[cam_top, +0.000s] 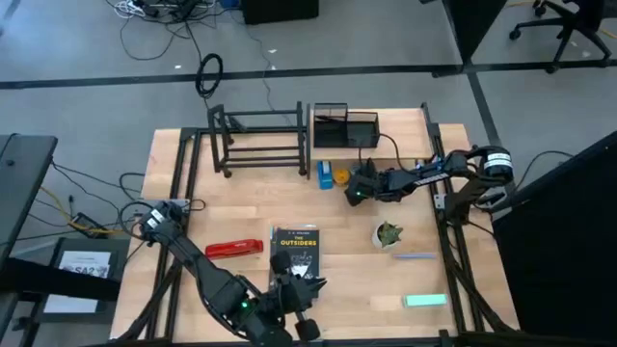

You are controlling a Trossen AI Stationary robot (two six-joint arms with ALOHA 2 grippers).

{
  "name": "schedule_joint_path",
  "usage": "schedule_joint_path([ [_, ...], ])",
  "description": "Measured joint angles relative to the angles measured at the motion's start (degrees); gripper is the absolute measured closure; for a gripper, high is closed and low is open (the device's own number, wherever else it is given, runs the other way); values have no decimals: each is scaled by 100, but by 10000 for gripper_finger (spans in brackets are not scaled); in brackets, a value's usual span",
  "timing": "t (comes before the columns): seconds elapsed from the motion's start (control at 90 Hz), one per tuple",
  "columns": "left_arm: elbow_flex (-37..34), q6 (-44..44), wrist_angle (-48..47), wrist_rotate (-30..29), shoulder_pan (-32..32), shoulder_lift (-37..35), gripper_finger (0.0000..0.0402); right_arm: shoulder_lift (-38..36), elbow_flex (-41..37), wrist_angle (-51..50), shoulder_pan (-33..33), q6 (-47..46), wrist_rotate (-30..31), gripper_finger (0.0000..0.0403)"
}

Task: Stock shelves
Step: Remove the blue scented candle from under the shelf

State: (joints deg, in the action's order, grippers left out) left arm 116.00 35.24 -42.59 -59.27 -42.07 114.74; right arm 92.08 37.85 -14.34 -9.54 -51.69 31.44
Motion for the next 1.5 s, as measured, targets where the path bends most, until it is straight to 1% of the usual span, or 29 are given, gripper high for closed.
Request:
schedule_joint_path([
  [0.144,-2,0,1,0,-1,0,402,34,-139,624,-2,-107,231,107],
  [0.233,-2,0,1,0,-1,0,402,34,-214,967,0,-113,426,80],
  [0.333,-2,-8,0,-1,-2,0,402,37,-267,1329,-62,-122,491,66],
  [0.467,-2,-4,0,0,0,0,402,37,-276,1371,-162,-105,719,63],
  [0.756,-2,-4,1,0,5,0,402,37,-276,1467,-381,55,777,72],
  [0.889,-2,-4,2,0,5,0,402,37,-276,1466,-380,229,715,85],
  [1.078,-2,-4,56,0,5,0,402,37,-276,1468,-378,377,607,118],
  [1.322,-2,-33,105,0,5,0,402,30,-272,1477,-378,434,519,183],
  [1.5,-2,-37,103,0,5,0,402,30,-272,1452,-367,543,481,206],
])
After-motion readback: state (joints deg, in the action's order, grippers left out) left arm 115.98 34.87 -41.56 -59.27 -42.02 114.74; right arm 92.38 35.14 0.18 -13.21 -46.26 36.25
